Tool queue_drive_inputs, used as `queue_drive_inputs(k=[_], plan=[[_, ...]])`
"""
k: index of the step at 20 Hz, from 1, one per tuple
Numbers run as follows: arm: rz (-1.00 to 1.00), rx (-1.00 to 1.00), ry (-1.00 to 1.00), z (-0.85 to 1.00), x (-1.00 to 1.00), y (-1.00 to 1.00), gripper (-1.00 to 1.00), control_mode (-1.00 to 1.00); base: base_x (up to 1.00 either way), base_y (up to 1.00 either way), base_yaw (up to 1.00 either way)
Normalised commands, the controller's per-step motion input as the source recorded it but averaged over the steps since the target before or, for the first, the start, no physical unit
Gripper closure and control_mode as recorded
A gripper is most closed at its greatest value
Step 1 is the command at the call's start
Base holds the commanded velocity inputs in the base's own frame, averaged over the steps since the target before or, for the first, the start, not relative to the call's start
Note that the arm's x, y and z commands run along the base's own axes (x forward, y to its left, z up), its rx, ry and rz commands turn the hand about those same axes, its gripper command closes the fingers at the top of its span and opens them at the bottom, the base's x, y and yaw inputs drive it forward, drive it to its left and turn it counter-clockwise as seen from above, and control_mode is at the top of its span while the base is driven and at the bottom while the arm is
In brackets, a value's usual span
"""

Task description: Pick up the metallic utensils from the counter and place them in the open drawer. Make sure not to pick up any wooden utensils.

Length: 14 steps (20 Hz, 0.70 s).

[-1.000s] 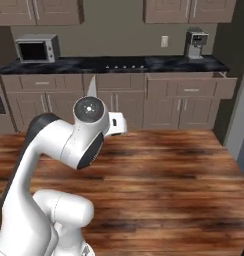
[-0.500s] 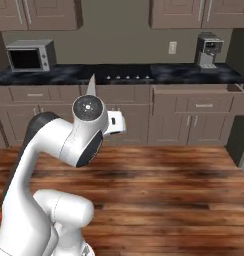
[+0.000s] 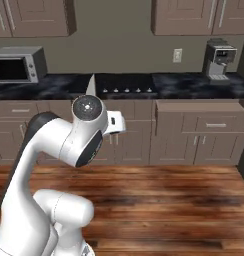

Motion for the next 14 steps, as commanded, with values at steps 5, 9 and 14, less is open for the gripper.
queue_drive_inputs(k=[5, 9, 14], plan=[[0.0, 0.0, 0.0, 0.0, 0.0, 0.0, 1.0, 1.0, 1.0, 0.0, -0.09], [0.0, 0.0, 0.0, 0.0, 0.0, 0.0, 1.0, 1.0, 1.0, 0.0, -0.26], [0.0, 0.0, 0.0, 0.0, 0.0, 0.0, 1.0, 1.0, 1.0, 0.05, -0.39]])
